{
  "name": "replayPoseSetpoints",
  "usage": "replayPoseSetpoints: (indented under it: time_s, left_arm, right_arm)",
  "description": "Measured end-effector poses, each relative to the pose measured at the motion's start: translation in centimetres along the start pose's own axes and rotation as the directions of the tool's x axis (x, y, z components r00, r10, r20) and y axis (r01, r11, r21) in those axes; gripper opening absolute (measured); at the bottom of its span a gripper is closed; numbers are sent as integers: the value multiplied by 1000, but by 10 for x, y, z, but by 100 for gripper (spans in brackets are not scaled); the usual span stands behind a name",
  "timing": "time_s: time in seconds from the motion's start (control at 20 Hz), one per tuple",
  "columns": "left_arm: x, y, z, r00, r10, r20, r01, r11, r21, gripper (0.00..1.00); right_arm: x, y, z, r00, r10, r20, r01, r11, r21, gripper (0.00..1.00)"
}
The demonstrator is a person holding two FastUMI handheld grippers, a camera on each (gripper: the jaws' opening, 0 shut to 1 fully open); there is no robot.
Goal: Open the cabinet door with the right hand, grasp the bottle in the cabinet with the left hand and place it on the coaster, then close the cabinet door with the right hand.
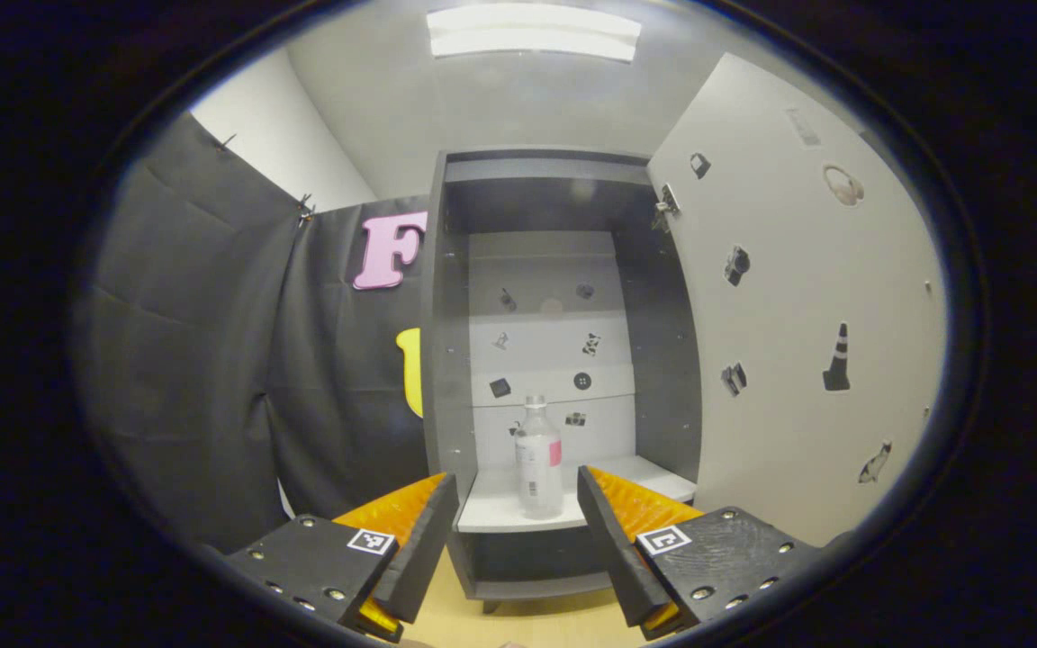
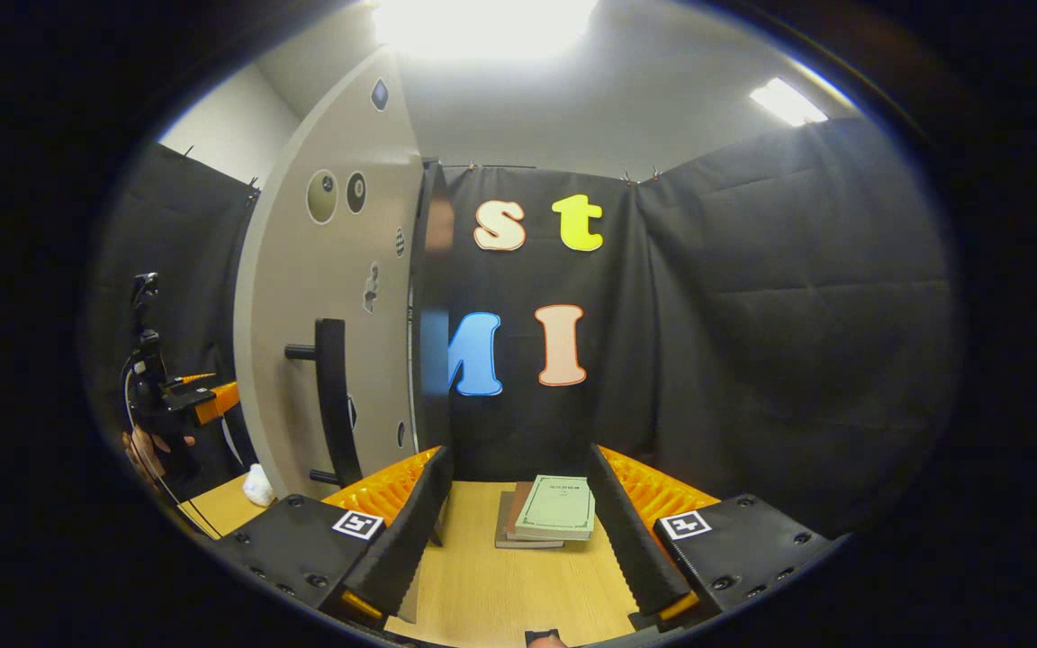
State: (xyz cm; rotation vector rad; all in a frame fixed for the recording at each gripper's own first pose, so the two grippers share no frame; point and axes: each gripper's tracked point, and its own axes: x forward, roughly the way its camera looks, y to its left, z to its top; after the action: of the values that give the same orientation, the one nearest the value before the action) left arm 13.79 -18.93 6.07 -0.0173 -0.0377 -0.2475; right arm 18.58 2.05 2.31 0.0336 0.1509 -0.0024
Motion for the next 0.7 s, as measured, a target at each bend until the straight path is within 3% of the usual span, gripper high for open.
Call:
replayPoseSetpoints:
  time_s: [0.25, 0.7]
  left_arm:
    - [50, -4, -8, 999, -47, -11, 47, 999, 6, 82]
    - [117, -20, -43, 992, -113, -49, 112, 994, -15, 81]
  right_arm:
    - [10, -17, -15, 995, -97, -30, 98, 994, 38, 93]
    - [27, -25, -30, 976, -207, -73, 211, 976, 47, 95]
